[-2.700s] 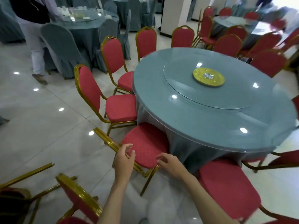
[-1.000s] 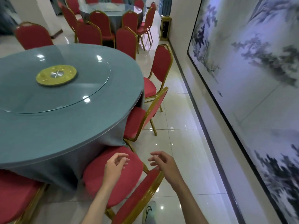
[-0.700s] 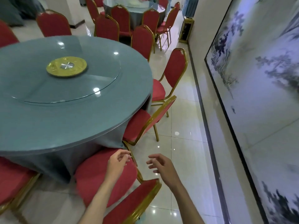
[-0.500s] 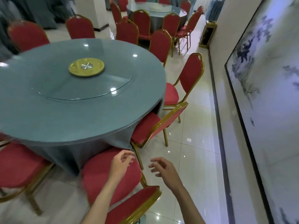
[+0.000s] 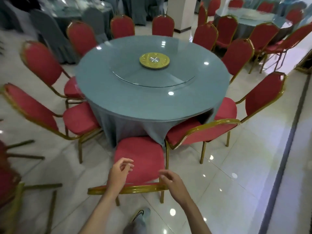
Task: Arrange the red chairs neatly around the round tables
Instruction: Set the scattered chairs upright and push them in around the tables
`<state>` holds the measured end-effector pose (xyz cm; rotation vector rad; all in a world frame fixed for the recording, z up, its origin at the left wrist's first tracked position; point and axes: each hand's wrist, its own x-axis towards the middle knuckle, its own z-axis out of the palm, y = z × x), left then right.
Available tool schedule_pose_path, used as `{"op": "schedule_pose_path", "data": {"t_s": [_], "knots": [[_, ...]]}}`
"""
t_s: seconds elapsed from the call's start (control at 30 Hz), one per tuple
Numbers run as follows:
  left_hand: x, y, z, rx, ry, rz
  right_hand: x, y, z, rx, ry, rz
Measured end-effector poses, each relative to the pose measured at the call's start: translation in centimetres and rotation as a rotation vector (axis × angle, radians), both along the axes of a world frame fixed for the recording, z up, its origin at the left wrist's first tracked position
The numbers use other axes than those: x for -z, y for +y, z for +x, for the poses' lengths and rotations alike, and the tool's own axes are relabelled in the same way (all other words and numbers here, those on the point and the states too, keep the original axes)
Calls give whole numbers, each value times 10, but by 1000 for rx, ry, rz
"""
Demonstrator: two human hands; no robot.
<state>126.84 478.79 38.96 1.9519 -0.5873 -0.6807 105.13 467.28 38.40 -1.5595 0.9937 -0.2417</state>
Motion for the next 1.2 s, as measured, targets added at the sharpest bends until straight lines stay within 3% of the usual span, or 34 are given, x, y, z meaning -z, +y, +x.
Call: {"op": "schedule_pose_path", "data": {"t_s": [0.07, 0.2, 0.3, 0.4, 0.53, 0.8, 1.2], "knots": [[4, 31, -3, 1, -31, 64, 16, 12, 2, -132, 66, 18], [19, 80, -8, 68, -54, 126, 48, 31, 13, -346, 240, -200], [24, 91, -2, 171, -61, 164, 55, 33, 18, -368, 246, -314], [34, 95, 3, 366, -308, 303, 66, 28, 17, -372, 239, -363], [46, 88, 7, 404, -488, 357, 70, 24, 23, -389, 193, -326], [44, 74, 33, 342, -443, 441, 69, 25, 39, -392, 80, -273], [50, 79, 109, 351, -595, 445, 76, 39, 114, -346, 78, -296]]}}
